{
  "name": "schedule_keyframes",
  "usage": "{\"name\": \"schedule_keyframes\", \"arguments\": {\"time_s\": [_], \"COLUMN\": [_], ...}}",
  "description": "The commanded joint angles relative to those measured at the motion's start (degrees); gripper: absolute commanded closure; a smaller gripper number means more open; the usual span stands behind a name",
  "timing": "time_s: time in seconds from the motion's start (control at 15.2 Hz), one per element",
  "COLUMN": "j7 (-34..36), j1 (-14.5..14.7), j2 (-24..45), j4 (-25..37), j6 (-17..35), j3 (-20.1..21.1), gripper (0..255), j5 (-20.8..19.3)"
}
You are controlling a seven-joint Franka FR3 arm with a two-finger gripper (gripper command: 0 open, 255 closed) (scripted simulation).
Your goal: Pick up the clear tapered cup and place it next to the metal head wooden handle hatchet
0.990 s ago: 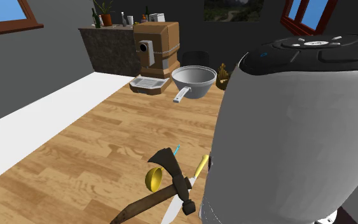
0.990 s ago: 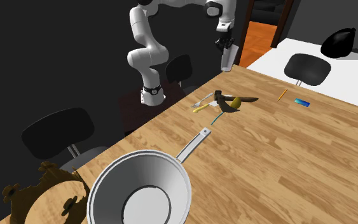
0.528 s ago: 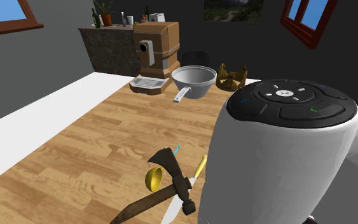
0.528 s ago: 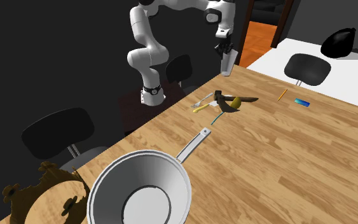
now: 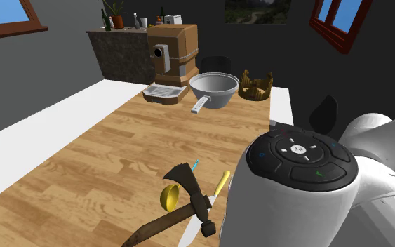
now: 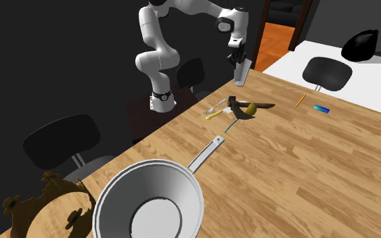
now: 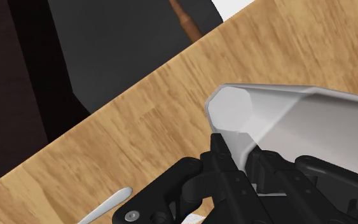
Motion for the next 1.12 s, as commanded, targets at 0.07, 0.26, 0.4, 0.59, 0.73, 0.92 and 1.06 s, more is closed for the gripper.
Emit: {"name": "schedule_keyframes", "arguments": {"time_s": [0.07,0.26,0.4,0.59,0.73,0.92,1.06], "j7": [0.07,0.18,0.23,-0.36,-0.63,0.81,1.46], "j1": [4.09,4.18,4.21,1.80,1.80,5.40,7.08], "j2": [-2.08,-1.88,-1.79,-0.82,-0.80,-1.81,-2.58], "j4": [-0.07,-0.10,-0.11,1.04,0.36,0.47,1.96], "j6": [1.34,1.48,1.55,1.93,2.68,0.06,-3.47], "j3": [2.31,2.30,2.29,3.63,4.15,0.18,-3.64], "gripper": [255,255,255,0,0,0,0], "j5": [0.41,0.23,0.15,-0.35,0.14,-1.08,-2.78]}}
